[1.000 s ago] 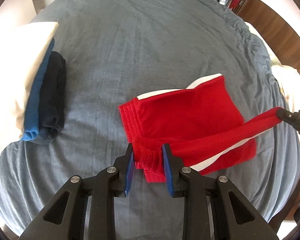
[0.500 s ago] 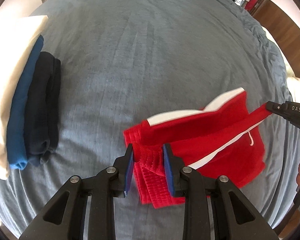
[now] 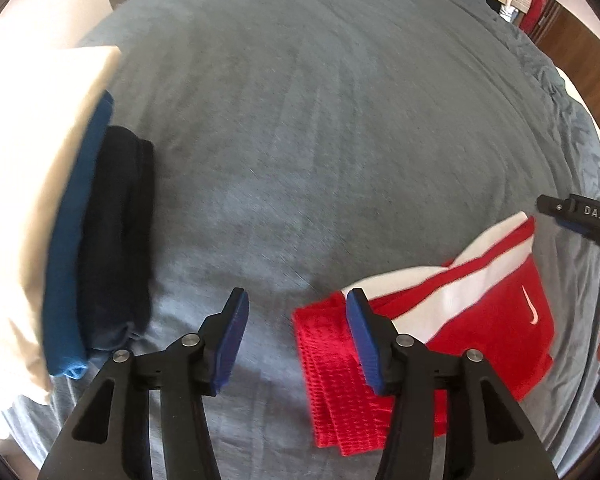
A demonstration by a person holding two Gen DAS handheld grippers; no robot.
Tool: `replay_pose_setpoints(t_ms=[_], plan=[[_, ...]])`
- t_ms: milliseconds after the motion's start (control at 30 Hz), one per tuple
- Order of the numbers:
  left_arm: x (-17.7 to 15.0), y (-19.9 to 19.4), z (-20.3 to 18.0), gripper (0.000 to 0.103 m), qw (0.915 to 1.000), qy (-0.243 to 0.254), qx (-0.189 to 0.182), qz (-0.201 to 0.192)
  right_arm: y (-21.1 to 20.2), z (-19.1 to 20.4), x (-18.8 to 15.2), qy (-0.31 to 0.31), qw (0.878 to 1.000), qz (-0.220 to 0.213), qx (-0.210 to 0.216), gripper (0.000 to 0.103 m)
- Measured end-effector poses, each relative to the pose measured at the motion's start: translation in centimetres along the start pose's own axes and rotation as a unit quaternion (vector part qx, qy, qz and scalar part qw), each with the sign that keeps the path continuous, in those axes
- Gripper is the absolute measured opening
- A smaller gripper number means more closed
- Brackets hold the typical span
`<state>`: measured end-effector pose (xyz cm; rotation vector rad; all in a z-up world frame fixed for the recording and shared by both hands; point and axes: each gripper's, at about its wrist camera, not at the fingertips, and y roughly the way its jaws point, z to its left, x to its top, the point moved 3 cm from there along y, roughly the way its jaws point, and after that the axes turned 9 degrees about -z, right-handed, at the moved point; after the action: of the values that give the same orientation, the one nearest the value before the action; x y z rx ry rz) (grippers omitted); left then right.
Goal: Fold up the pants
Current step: 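Lower the folded shorts and open both grippers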
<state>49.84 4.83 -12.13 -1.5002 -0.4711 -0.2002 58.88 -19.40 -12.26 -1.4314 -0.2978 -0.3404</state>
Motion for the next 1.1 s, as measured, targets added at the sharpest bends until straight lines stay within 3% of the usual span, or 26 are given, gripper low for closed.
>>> replay_pose_setpoints(t_ms=[167, 333, 467, 600, 767, 900, 1000, 1100], plan=[[0.0, -1.3, -0.1, 0.051, 0.9995, 0.023, 0.004, -0.019, -1.9, 0.7, 1.1, -0.057, 0.997, -0.031, -0.029, 0.045], [-1.7, -2.7, -1.7, 0.055, 0.993, 0.079, -0.082, -0.031, -3.6, 1.7, -0.1, -0.128, 0.991, -0.031, 0.007, 0.045], [-3.1, -2.2, -1.3, 0.055, 0.9917, 0.096, -0.08, -0.031, -3.0, 1.5, -1.3, -0.166, 0.986, -0.007, 0.008, 0.045], [-3.3, -1.5, -1.3, 0.06, 0.9881, 0.105, -0.107, -0.035, -2.4, 1.8, -1.8, -0.196, 0.98, -0.008, -0.013, 0.045], [-2.6, -0.1, -1.6, 0.06, 0.9853, 0.142, -0.089, -0.034, -1.2, 2.2, -2.6, -0.196, 0.98, 0.011, 0.019, 0.045], [-2.0, 0.0, -2.8, 0.068, 0.9744, 0.201, -0.094, -0.037, -0.6, 2.4, -2.8, -0.227, 0.973, 0.013, 0.031, 0.045], [-1.5, 1.1, -4.0, 0.07, 0.9663, 0.238, -0.097, -0.015, 0.0, 2.3, -2.1, -0.251, 0.967, 0.024, 0.039, 0.045], [-0.6, 1.5, -4.5, 0.07, 0.9647, 0.236, -0.116, 0.002, 0.2, 1.6, -0.5, -0.221, 0.974, 0.021, 0.04, 0.045]])
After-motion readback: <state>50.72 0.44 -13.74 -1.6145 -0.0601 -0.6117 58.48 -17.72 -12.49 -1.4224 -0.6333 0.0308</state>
